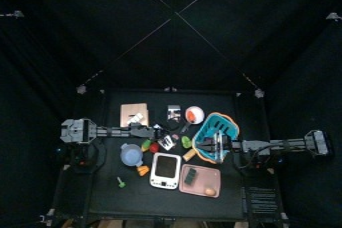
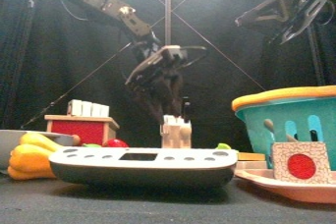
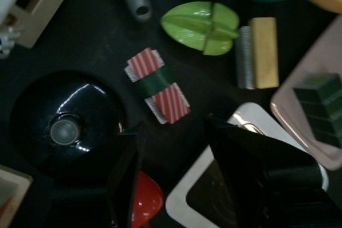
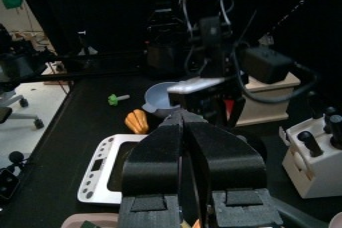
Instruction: Grab salmon sushi
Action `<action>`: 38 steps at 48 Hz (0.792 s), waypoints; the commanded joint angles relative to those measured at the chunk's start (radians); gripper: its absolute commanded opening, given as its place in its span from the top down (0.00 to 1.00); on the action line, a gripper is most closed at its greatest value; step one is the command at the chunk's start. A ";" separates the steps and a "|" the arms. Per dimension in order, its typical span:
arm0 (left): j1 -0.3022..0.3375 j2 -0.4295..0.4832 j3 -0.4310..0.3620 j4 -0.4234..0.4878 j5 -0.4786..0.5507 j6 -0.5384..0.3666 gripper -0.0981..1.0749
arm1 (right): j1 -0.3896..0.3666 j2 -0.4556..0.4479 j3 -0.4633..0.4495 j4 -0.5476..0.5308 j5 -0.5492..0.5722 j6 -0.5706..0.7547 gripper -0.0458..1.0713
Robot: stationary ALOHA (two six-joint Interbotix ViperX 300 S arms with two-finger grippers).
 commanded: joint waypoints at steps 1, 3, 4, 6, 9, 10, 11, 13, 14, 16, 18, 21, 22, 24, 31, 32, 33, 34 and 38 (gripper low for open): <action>-0.023 0.018 -0.043 0.063 0.002 -0.074 0.18 | 0.005 -0.002 -0.018 0.002 -0.005 0.002 0.94; -0.026 0.028 -0.046 0.077 0.000 -0.101 0.18 | 0.008 -0.002 -0.018 0.002 -0.005 0.002 0.94; -0.031 0.034 -0.049 0.084 0.000 -0.120 0.18 | 0.009 -0.002 -0.018 0.003 -0.003 0.002 0.94; -0.034 0.041 -0.052 0.087 0.000 -0.141 0.18 | 0.012 -0.002 -0.018 0.002 -0.002 0.002 0.94; -0.038 0.051 -0.054 0.089 -0.002 -0.164 0.18 | 0.014 -0.002 -0.018 0.002 0.000 0.000 0.94; -0.038 0.055 -0.055 0.089 -0.002 -0.170 0.18 | 0.014 -0.002 -0.018 0.002 0.002 0.000 0.94; -0.038 0.058 -0.055 0.089 -0.003 -0.176 0.18 | 0.015 -0.002 -0.017 0.002 0.003 0.000 0.94; -0.040 0.066 -0.055 0.086 -0.006 -0.186 0.18 | 0.014 -0.002 -0.018 0.002 0.003 0.000 0.94; -0.040 0.071 -0.057 0.084 -0.008 -0.192 0.18 | 0.014 -0.002 -0.018 0.002 0.005 0.000 0.94; -0.040 0.077 -0.057 0.084 -0.009 -0.198 0.18 | 0.014 -0.002 -0.018 0.002 0.005 0.000 0.94; -0.040 0.084 -0.058 0.084 -0.011 -0.204 0.17 | 0.014 -0.002 -0.018 0.000 0.005 0.000 0.94; -0.038 0.095 -0.061 0.084 -0.014 -0.209 0.16 | 0.014 -0.002 -0.018 0.000 0.005 0.000 0.94; -0.037 0.097 -0.063 0.084 -0.015 -0.210 0.16 | 0.015 -0.002 -0.017 0.000 0.005 0.000 0.94; -0.035 0.104 -0.064 0.086 -0.020 -0.213 0.15 | 0.015 -0.002 -0.017 0.000 0.005 0.000 0.94; -0.028 0.121 -0.075 0.087 -0.034 -0.222 0.09 | 0.015 0.000 -0.017 -0.002 0.005 0.000 0.94; -0.026 0.123 -0.077 0.087 -0.034 -0.222 0.08 | 0.015 0.000 -0.015 -0.002 0.006 0.000 0.94; -0.025 0.124 -0.078 0.087 -0.034 -0.222 0.08 | 0.017 0.000 -0.015 -0.002 0.005 0.000 0.94; -0.023 0.126 -0.078 0.087 -0.034 -0.222 0.08 | 0.017 0.002 -0.015 0.000 0.005 0.000 0.94; -0.018 0.132 -0.080 0.087 -0.034 -0.224 0.07 | 0.018 0.002 -0.014 -0.002 0.005 0.000 0.94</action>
